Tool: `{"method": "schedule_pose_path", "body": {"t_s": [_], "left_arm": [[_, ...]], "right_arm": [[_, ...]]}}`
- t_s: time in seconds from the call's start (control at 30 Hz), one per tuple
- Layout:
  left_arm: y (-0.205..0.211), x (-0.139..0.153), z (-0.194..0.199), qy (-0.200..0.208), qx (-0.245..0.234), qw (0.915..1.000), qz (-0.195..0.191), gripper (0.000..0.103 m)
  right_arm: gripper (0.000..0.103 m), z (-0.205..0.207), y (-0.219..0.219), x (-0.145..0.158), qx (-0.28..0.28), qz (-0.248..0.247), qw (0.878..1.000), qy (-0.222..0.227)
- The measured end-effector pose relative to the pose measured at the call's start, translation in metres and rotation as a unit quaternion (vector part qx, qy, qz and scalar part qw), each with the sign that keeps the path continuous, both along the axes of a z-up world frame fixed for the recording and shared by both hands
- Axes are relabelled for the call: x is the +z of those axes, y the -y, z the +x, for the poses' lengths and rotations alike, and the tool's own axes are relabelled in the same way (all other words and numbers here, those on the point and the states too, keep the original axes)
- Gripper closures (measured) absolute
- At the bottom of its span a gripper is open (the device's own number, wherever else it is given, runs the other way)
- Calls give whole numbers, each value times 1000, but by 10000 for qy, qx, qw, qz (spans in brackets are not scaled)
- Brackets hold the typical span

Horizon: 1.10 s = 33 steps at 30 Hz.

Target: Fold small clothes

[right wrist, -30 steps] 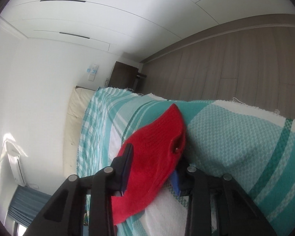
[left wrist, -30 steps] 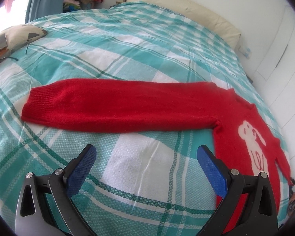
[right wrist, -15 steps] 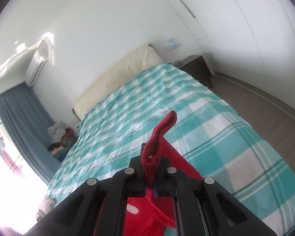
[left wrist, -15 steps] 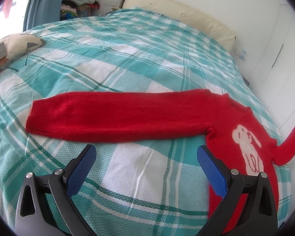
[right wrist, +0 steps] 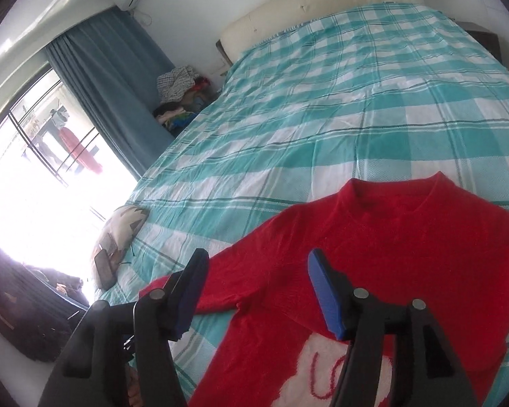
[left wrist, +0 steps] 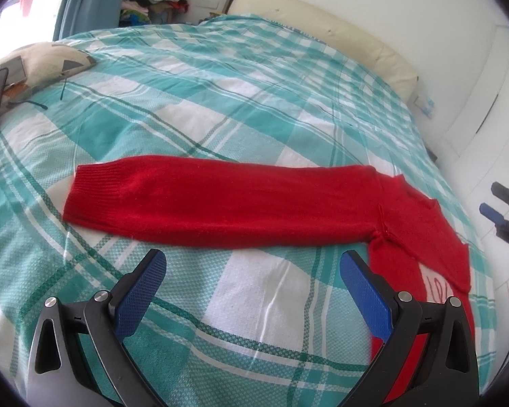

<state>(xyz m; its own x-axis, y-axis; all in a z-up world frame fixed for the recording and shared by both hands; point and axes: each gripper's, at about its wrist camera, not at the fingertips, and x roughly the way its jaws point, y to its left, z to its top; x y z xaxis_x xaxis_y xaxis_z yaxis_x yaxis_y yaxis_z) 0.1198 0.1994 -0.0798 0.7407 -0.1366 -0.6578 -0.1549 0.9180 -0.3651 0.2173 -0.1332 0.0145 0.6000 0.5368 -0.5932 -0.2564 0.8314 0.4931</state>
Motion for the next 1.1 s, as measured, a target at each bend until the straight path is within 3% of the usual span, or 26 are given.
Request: {"method": "schedule_pose_path", "body": {"t_s": [0.2, 0.33, 0.4, 0.53, 0.7, 1.1], "left_arm": [[7, -3, 3, -90, -78, 9999, -2, 1], [17, -4, 4, -128, -207, 9995, 188, 1], [21, -5, 4, -148, -251, 9993, 252, 1], [26, -8, 6, -211, -272, 9990, 297, 1], [29, -8, 4, -207, -284, 9986, 401, 1], [29, -7, 4, -220, -284, 9986, 377, 1]], "right_arm": [[34, -34, 81, -18, -736, -799, 9941, 15], [34, -82, 142, -49, -1411, -1964, 9703, 9], [34, -106, 169, -66, -1699, -2314, 9579, -69], [34, -150, 207, -86, -2260, -2344, 9454, -142], [32, -175, 218, -100, -2682, -2303, 9354, -24], [22, -181, 224, -115, -2867, -1944, 9380, 99]]}}
